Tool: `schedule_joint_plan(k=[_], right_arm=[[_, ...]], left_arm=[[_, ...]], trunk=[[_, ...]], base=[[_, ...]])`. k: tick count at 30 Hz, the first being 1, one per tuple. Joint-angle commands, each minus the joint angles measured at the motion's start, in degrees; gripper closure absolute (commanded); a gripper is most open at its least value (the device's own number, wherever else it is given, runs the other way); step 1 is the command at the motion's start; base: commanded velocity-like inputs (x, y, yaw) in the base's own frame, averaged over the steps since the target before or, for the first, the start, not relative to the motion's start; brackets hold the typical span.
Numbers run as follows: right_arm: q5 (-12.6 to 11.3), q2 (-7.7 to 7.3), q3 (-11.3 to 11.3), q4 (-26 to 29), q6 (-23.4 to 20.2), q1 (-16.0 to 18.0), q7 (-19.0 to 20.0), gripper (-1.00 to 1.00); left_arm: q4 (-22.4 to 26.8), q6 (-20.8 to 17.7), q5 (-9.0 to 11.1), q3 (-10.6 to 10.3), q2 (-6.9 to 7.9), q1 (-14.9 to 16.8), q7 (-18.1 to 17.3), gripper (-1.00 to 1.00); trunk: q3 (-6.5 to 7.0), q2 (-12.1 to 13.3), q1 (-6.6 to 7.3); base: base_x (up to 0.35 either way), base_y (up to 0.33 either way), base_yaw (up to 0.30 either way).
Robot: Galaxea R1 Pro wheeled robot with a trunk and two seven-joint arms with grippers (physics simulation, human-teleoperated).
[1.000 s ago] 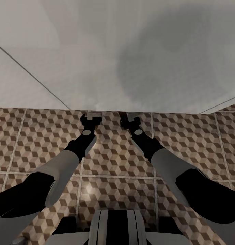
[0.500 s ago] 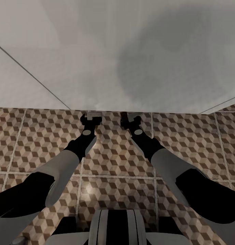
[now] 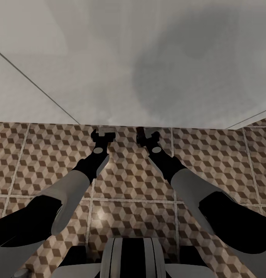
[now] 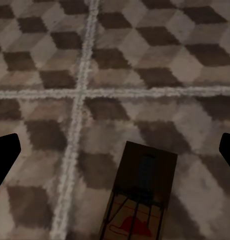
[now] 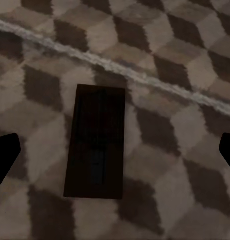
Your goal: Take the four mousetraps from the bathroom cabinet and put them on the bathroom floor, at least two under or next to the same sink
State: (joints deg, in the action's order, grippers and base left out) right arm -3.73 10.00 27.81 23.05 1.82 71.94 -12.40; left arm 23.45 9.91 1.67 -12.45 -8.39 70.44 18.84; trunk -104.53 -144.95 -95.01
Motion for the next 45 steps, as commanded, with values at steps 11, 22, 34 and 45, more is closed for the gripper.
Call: schedule_joint_plan(k=[11, 22, 34, 45], right_arm=[[-0.40, 0.00, 0.38, -0.11, 0.20, 0.08, -0.43, -1.00], [-0.40, -0.01, 0.33, -0.11, 0.16, 0.07, -0.43, -1.00], [-0.40, -0.06, 0.34, -0.11, 0.19, 0.08, -0.42, -1.00], [-0.40, -0.12, 0.32, -0.11, 0.18, 0.06, -0.42, -1.00]], left_arm=[[-0.13, 2.65, 0.18, -0.51, 0.04, 0.04, 0.50, -1.00], [-0.22, 4.10, 0.18, -0.56, 0.07, 0.03, 0.53, -1.00], [-0.08, 4.40, 0.10, -0.56, 0.12, 0.04, 0.57, -1.00], [-0.07, 4.41, 0.09, -0.60, 0.12, -0.02, 0.58, -1.00]], trunk=[[-0.03, -0.01, 0.01], [-0.03, -0.01, 0.01], [-0.03, -0.01, 0.01], [-0.03, -0.01, 0.01]], base=[[0.000, 0.000, 0.000], [-0.127, 0.000, 0.000], [-0.321, 0.000, 0.000], [-0.336, 0.000, 0.000]])
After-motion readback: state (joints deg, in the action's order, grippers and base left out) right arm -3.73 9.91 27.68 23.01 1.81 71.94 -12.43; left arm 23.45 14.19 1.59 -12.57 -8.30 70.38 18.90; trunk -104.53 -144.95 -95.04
